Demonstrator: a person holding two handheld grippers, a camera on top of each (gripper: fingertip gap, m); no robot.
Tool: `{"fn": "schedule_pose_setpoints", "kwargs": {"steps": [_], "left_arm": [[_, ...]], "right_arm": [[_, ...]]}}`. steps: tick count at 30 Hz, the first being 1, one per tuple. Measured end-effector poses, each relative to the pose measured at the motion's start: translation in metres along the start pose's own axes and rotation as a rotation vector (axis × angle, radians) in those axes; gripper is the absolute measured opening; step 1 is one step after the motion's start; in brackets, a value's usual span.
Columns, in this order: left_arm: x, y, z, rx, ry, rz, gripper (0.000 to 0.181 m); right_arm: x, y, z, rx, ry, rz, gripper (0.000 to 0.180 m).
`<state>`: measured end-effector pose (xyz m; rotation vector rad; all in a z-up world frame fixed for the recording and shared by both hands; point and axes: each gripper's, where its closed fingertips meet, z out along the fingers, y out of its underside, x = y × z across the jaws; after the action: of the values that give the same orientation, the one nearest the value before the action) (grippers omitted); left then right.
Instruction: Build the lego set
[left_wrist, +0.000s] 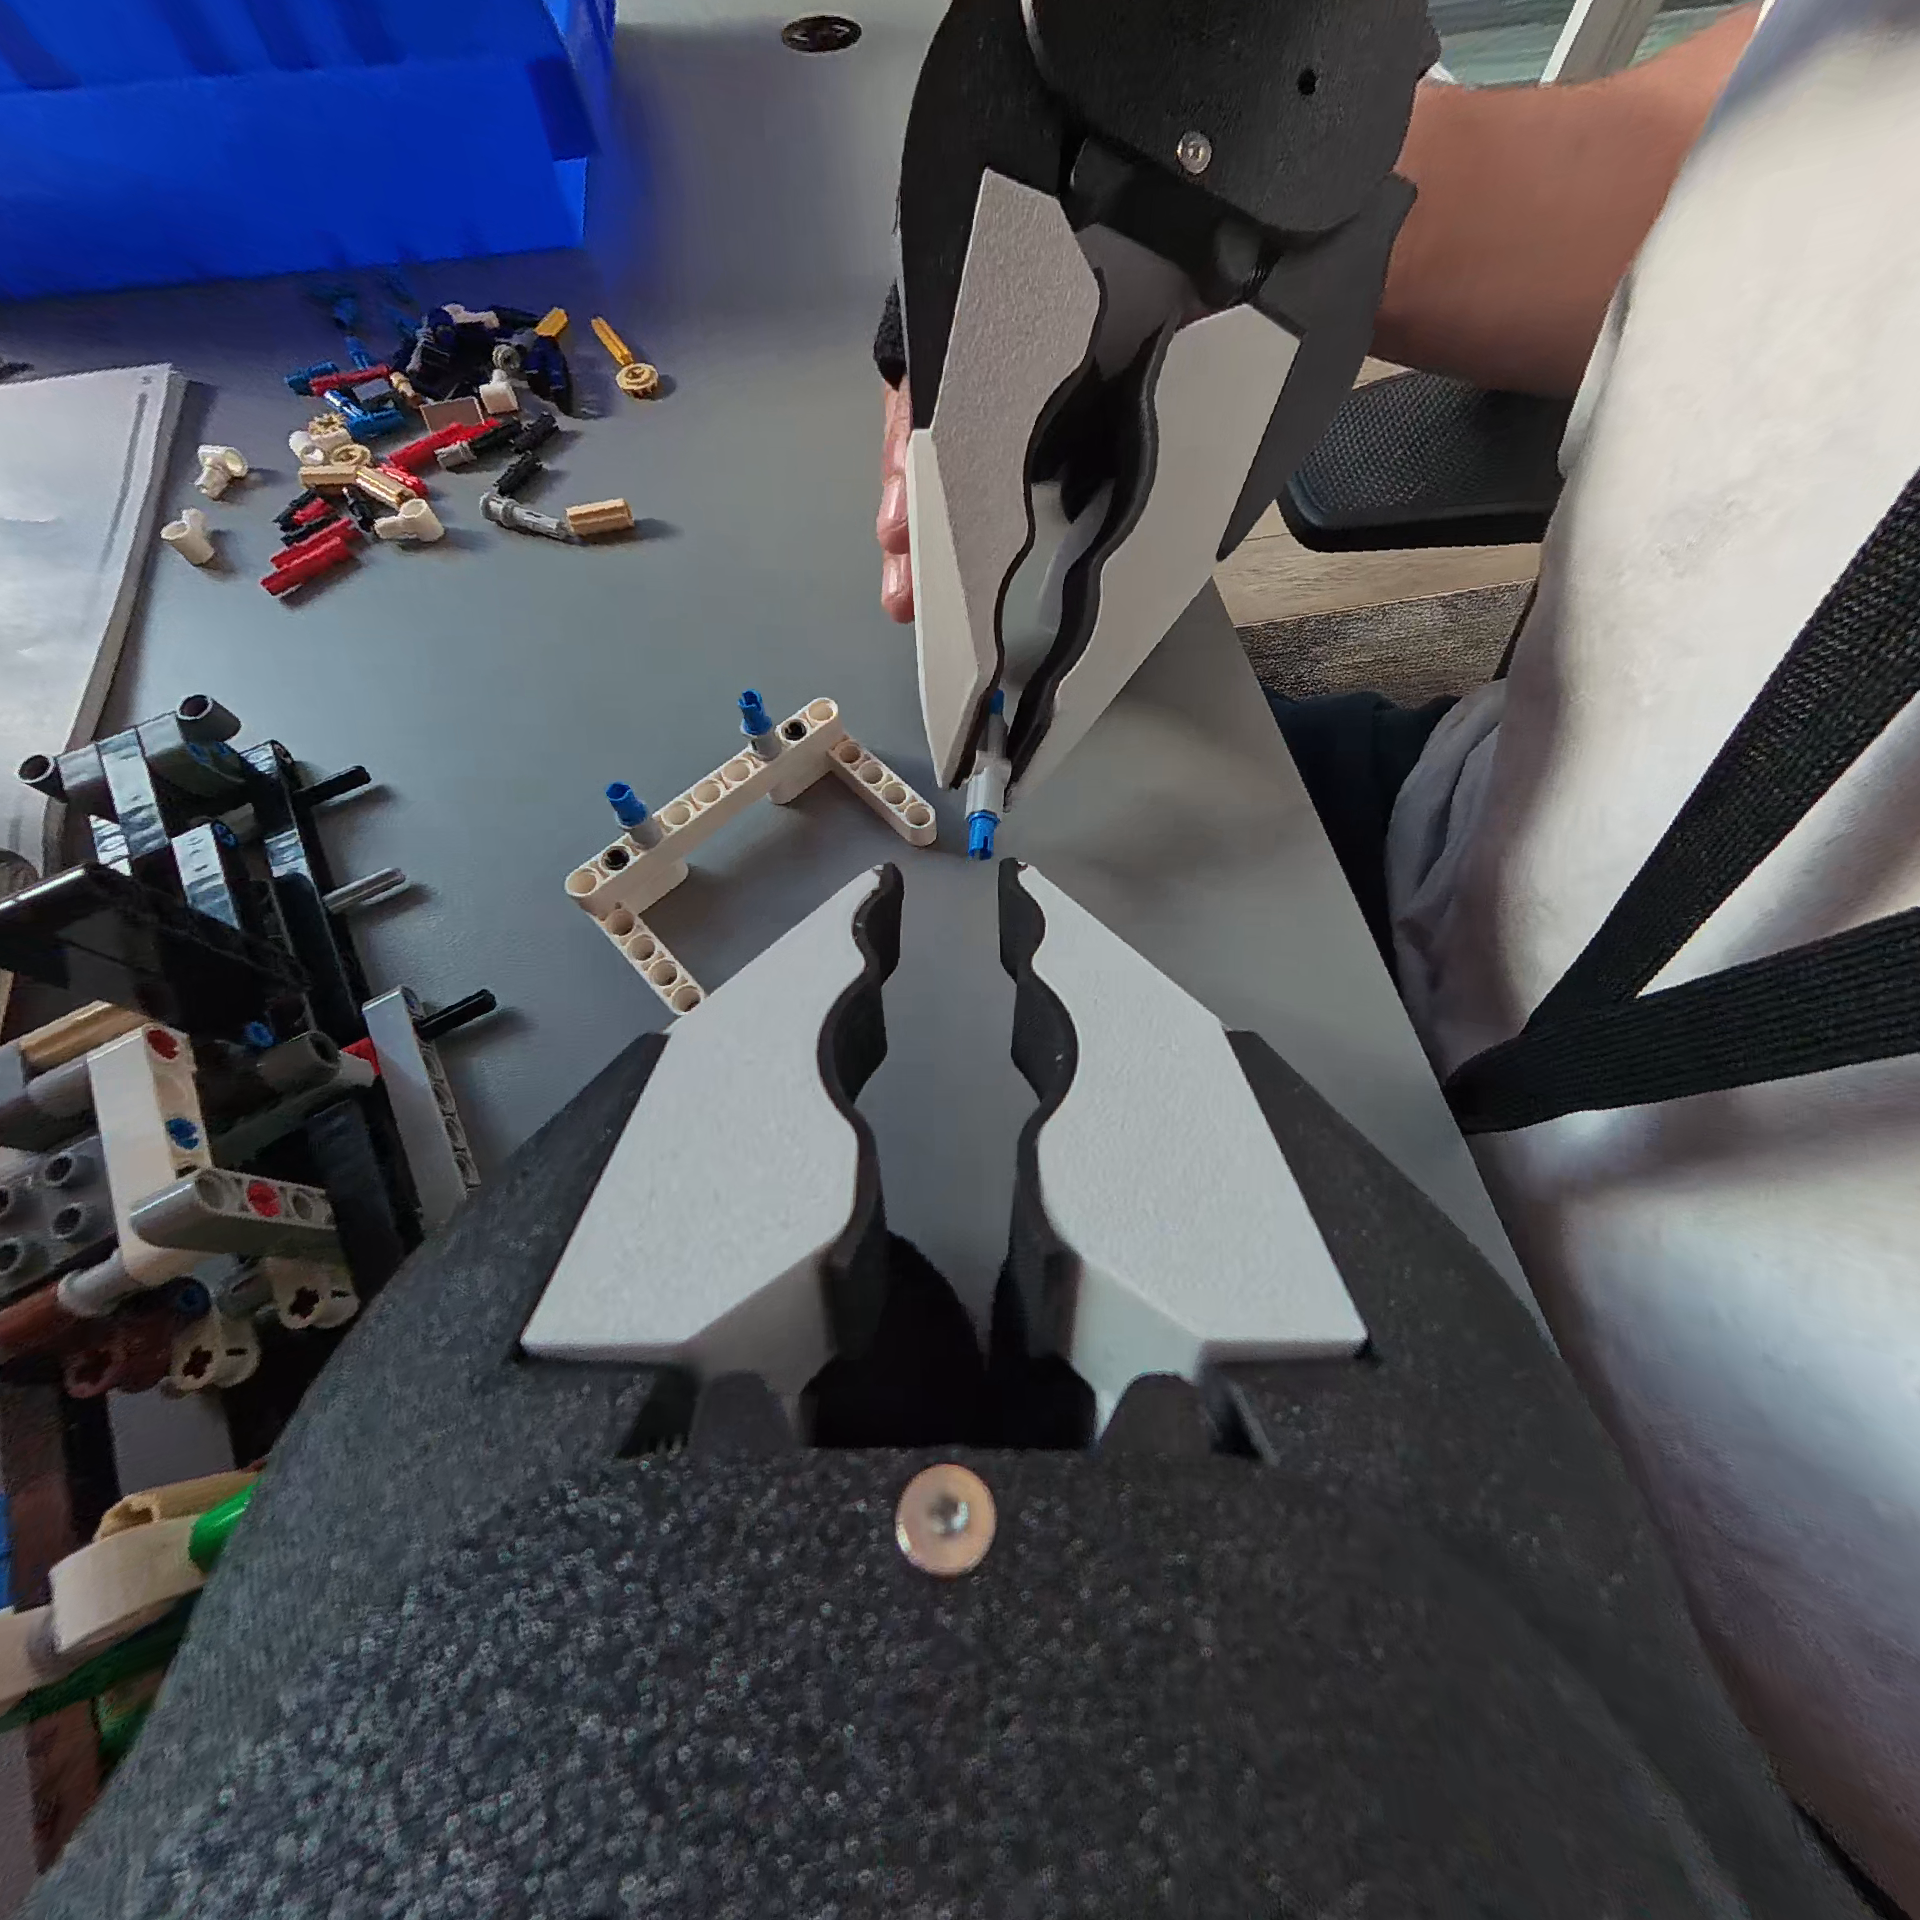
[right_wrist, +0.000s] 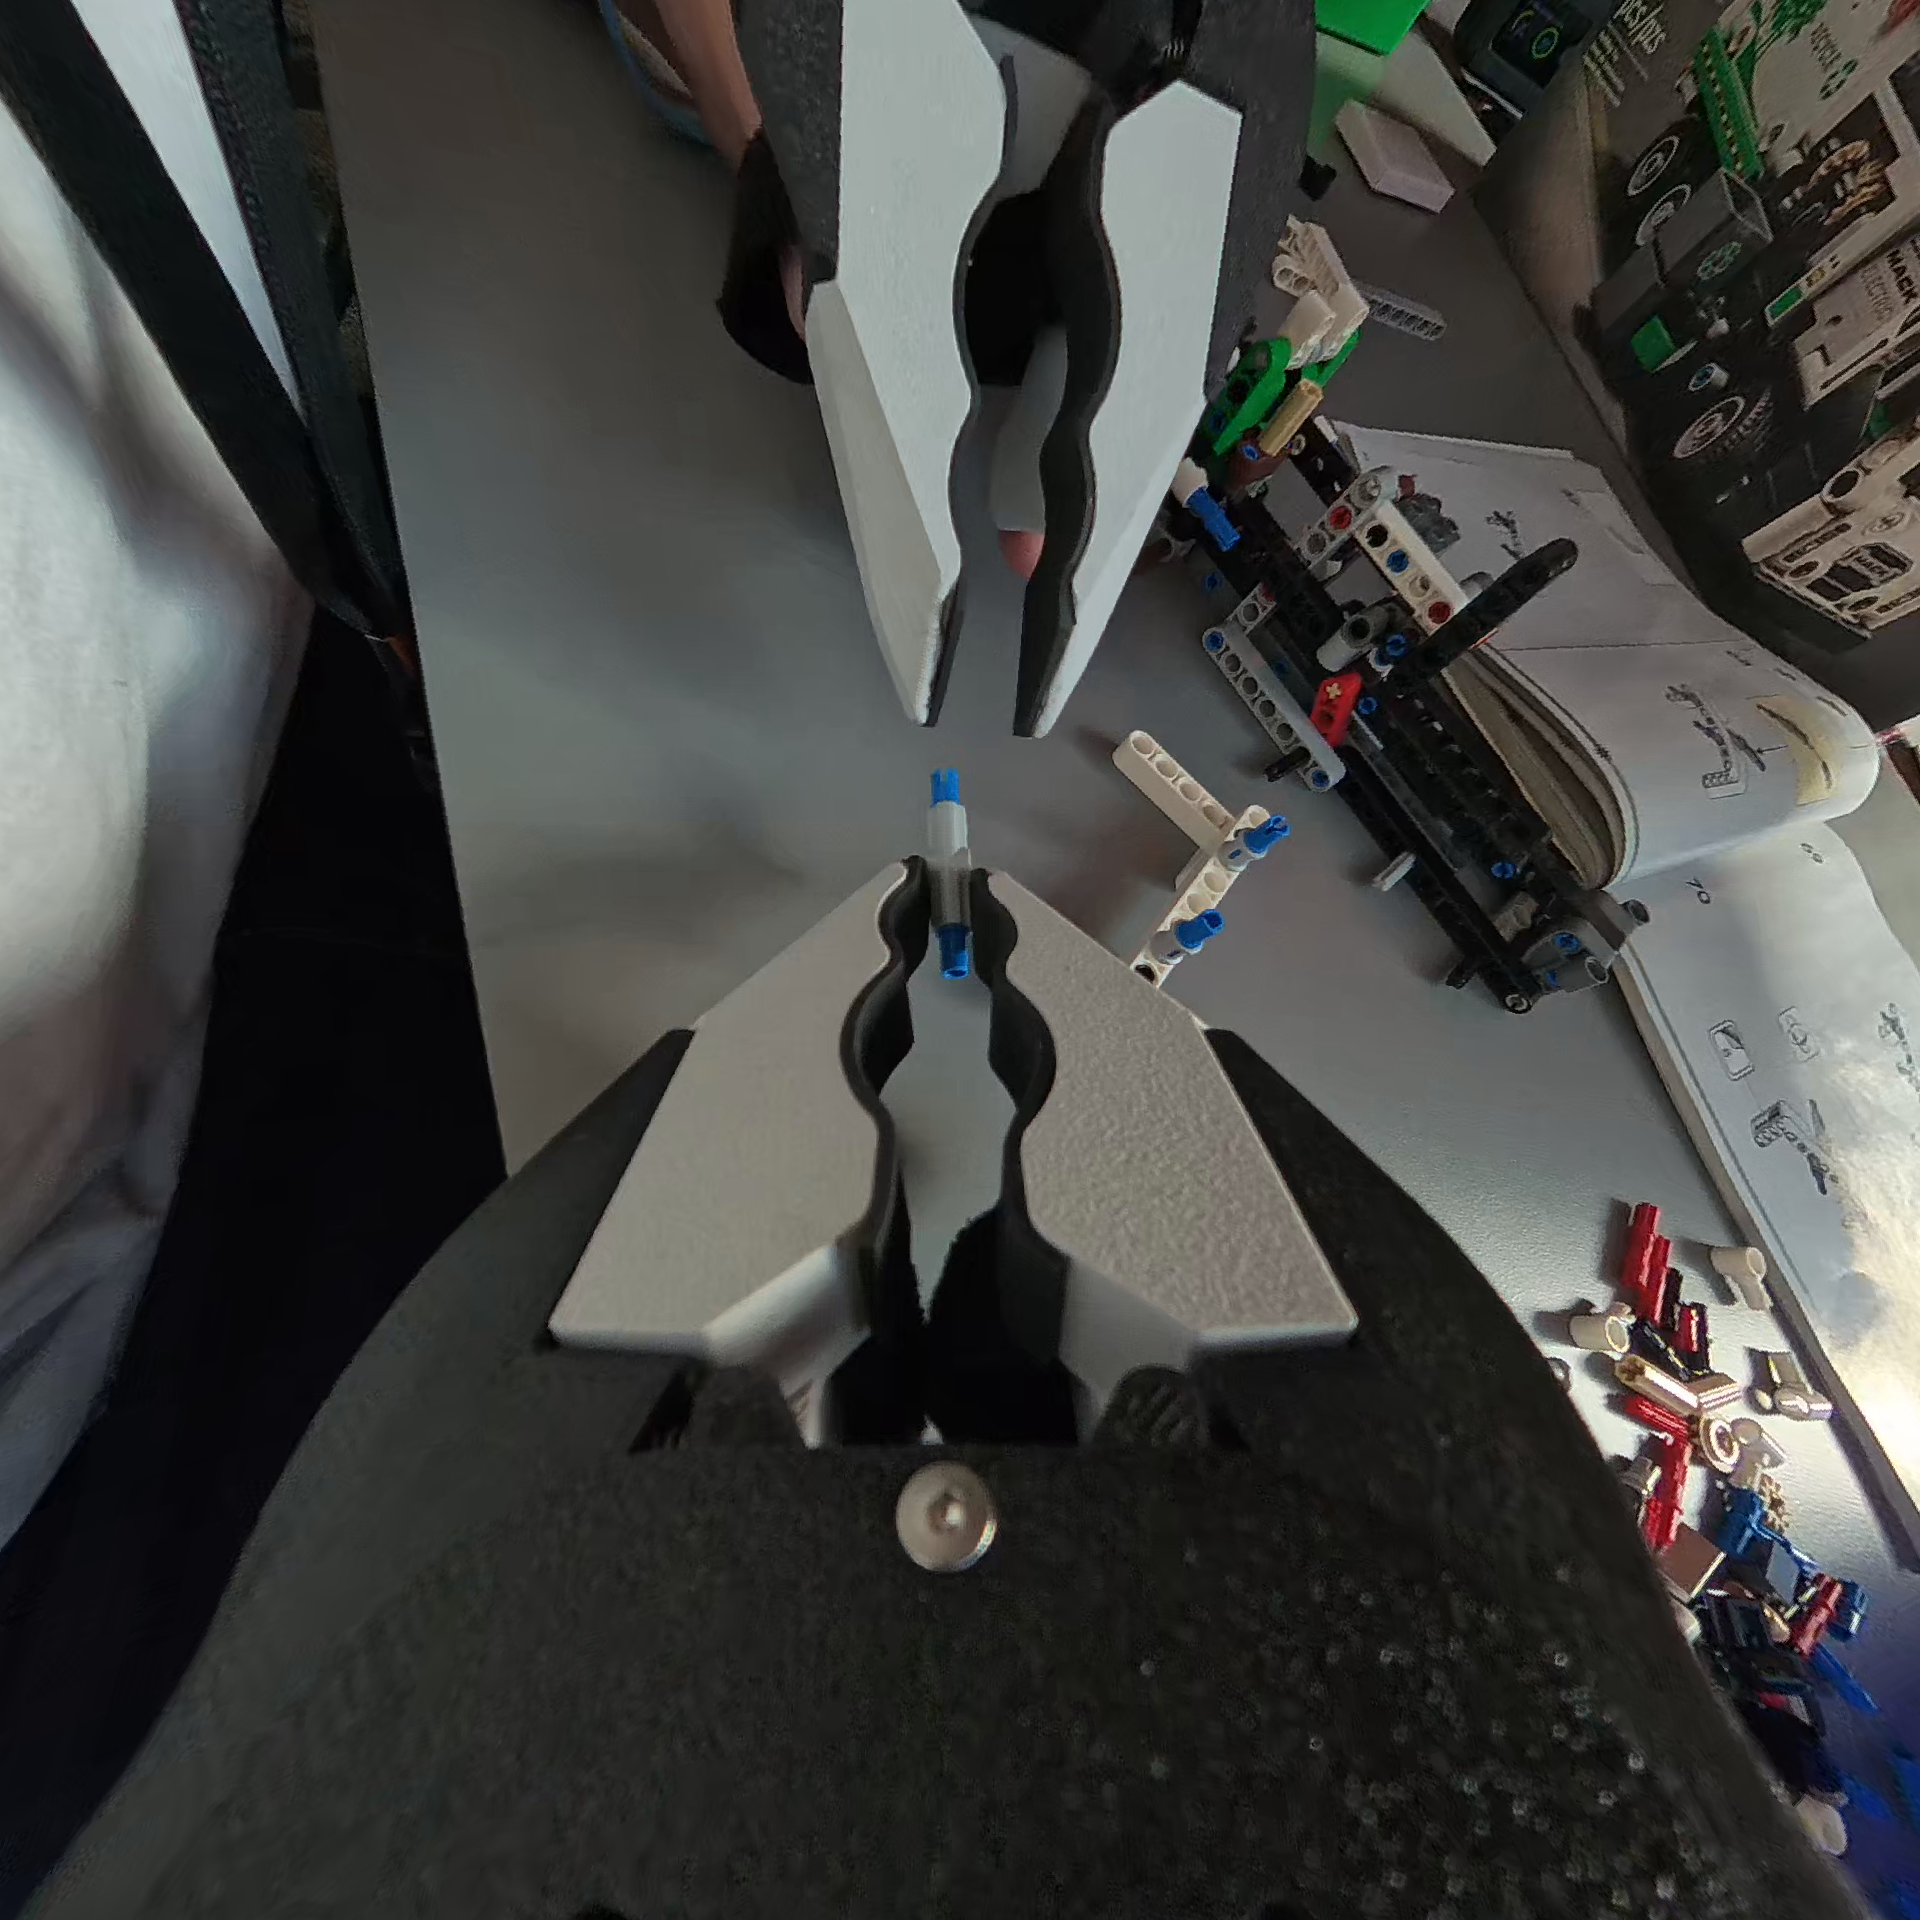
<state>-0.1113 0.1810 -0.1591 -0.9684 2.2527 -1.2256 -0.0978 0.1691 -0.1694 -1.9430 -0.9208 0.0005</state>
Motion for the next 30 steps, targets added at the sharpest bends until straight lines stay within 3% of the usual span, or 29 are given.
{"fn": "schedule_pose_setpoints", "kwargs": {"steps": [6,10,15,19,23,30], "left_arm": [[0.006,0.006,0.007,-0.055,0.026,0.038,0.025],[0.012,0.001,0.003,-0.013,0.023,0.094,0.002],[0.014,-0.004,-0.001,0.03,0.041,0.087,0.001],[0.017,-0.007,-0.003,0.045,0.095,-0.02,0.001],[0.02,-0.022,-0.007,0.112,0.163,-0.191,0.001],[0.017,-0.026,-0.01,0.112,0.107,-0.355,0.001]], "right_arm": [[0.0,-0.013,0.002,0.038,-0.002,0.107,0.007],[-0.005,-0.021,0.003,0.058,-0.008,0.122,0.007],[-0.005,-0.029,-0.001,0.1,-0.038,0.248,0.007],[-0.002,-0.036,-0.005,0.159,-0.062,0.36,0.009],[0.005,-0.048,-0.018,0.246,0.042,0.29,0.013],[0.011,-0.048,-0.034,0.249,0.158,0.244,0.019]]}}
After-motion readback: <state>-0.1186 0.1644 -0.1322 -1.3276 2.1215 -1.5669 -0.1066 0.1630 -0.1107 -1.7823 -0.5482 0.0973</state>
